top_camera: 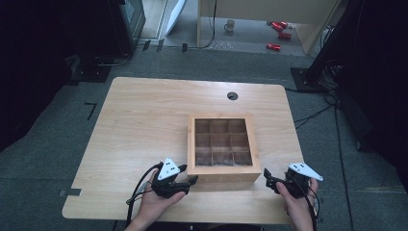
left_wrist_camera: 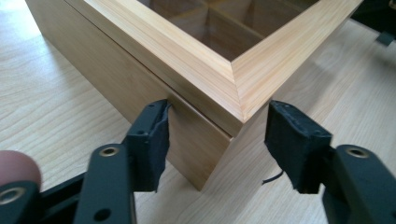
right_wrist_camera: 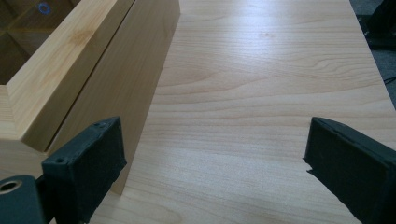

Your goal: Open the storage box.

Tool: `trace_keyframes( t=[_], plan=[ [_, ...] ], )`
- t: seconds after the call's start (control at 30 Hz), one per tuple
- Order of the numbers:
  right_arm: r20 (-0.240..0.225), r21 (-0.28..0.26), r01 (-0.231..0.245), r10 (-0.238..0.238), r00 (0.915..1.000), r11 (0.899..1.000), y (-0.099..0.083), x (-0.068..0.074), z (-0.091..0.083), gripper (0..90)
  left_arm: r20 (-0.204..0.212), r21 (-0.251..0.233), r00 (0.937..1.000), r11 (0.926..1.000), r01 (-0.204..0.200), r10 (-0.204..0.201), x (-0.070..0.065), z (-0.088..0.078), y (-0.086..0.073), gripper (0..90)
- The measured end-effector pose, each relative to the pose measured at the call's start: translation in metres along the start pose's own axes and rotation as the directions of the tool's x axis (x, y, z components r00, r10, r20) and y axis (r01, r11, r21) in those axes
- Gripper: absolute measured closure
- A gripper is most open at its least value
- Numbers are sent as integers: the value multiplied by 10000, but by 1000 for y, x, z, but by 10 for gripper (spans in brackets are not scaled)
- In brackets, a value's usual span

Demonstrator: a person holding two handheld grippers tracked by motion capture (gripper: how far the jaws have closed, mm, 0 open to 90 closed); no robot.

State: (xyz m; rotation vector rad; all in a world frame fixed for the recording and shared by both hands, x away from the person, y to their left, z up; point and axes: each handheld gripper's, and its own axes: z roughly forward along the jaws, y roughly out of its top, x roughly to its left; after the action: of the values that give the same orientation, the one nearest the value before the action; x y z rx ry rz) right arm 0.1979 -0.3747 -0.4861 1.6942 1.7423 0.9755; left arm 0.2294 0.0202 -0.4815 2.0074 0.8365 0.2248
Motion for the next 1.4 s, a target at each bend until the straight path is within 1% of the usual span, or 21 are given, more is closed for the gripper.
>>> trace_keyframes(
  t=[0.03,0.07,0.23,0.33,0.37,0.4,0.43,0.47,0.5,0.57,0.67,0.73,0.77,0.83,0.9,1.03,1.1,1.17,1.3,1.33,1.4],
  plan=[
    [-14,-42,24,-24,10000,10000,0,1,0,50,-134,-13,9999,10000,-15,15,2,-1,0,447],
    [-11,-53,33,-33,10000,10000,0,1,0,52,-134,-13,9999,10000,-15,15,2,-1,0,462],
    [-61,-129,120,-120,9999,9998,0,3,-1,53,-195,-166,9987,9988,467,-471,11,-3,0,507],
    [-198,-248,199,-204,9996,9995,1,5,-3,52,-175,-208,9987,9987,473,-476,14,-3,0,505],
    [-356,-393,278,-292,9989,9988,2,6,-5,52,-177,-219,9988,9988,449,-452,14,-2,0,503],
    [-356,-393,278,-292,9989,9988,2,6,-5,52,-177,-219,9988,9988,449,-452,14,-2,0,503],
    [-561,-491,215,-242,9981,9986,4,9,-8,53,-216,-243,9988,9988,426,-431,14,-2,0,502],
    [-561,-491,215,-242,9981,9986,4,9,-8,53,-216,-243,9988,9988,426,-431,14,-2,0,502],
    [-663,-554,238,-274,9974,9982,4,11,-9,52,-248,-268,9988,9988,415,-422,14,-2,0,502],
    [-818,-664,394,-448,9956,9970,5,16,-11,53,-298,-292,9988,9988,386,-395,14,-2,1,503],
    [-955,-701,489,-555,9939,9963,6,19,-13,53,-300,-300,9988,9988,382,-391,15,-2,1,504],
    [-1115,-774,598,-682,9914,9952,6,22,-14,58,-388,-328,9985,9988,374,-386,15,-2,2,505],
    [-1229,-920,693,-804,9892,9933,7,24,-15,58,-449,-345,9983,9987,363,-378,15,-2,2,510],
    [-1324,-957,693,-817,9878,9930,7,24,-16,58,-548,-361,9979,9988,327,-347,15,-3,3,512],
    [-1520,-1090,758,-920,9841,9911,7,25,-17,59,-682,-352,9974,9991,214,-238,14,-3,4,517],
    [-1889,-1307,1013,-1251,9740,9862,7,28,-19,59,-849,-381,9963,9993,58,-90,12,-4,5,520],
    [-2102,-1392,1203,-1480,9664,9829,6,31,-20,59,-876,-408,9961,9992,11,-46,11,-4,7,520],
    [-2205,-1333,1421,-1691,9606,9808,4,36,-18,58,-904,-425,9959,9991,-45,7,11,-4,8,512],
    [-2195,-1202,1482,-1718,9604,9816,2,39,-14,59,-886,-429,9961,9991,-43,5,10,-4,9,506],
    [-2206,-1098,1433,-1647,9614,9836,1,40,-11,59,-886,-444,9961,9990,-33,-7,10,-4,9,505],
    [-2174,-958,1516,-1693,9613,9838,-1,43,-6,67,-866,-475,9962,9989,-46,5,10,-5,10,505]
  ],
)
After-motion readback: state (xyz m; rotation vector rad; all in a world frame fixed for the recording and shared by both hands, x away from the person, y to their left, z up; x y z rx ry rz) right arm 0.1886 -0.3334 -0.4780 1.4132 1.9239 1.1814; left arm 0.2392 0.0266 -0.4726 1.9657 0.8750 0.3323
